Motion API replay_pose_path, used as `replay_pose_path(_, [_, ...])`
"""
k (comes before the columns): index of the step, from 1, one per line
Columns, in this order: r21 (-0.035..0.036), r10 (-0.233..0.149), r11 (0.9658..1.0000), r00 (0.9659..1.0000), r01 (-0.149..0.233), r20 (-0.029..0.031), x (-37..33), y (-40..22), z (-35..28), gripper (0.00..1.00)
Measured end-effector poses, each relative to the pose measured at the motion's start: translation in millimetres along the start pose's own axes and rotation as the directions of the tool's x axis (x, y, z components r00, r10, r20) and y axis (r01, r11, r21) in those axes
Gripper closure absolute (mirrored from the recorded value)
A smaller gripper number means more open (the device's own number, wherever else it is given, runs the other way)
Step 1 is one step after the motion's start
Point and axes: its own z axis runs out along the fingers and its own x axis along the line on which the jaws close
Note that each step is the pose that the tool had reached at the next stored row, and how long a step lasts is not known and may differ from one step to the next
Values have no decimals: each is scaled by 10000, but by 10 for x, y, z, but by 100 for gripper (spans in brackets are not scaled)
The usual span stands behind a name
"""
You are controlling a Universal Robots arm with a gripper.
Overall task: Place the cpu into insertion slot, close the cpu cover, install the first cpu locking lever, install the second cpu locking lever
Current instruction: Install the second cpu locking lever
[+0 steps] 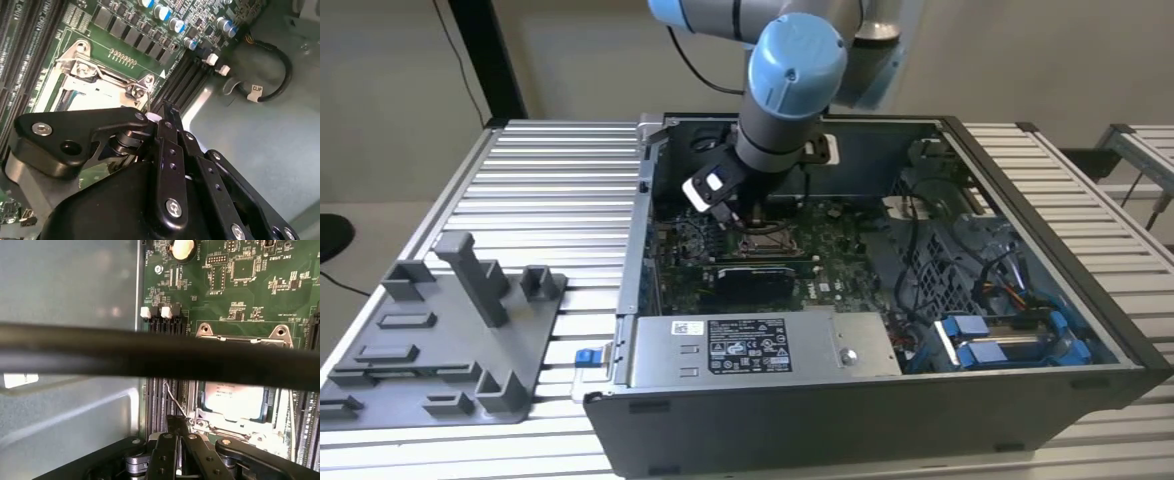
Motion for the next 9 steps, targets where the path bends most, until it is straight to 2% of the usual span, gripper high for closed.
replay_pose_path(2, [-79, -8, 10000, 10000, 8, -24, 1, -20, 12, 100])
replay_pose_path(9, [-90, -14, 10000, 10000, 14, -23, -25, -20, 31, 100])
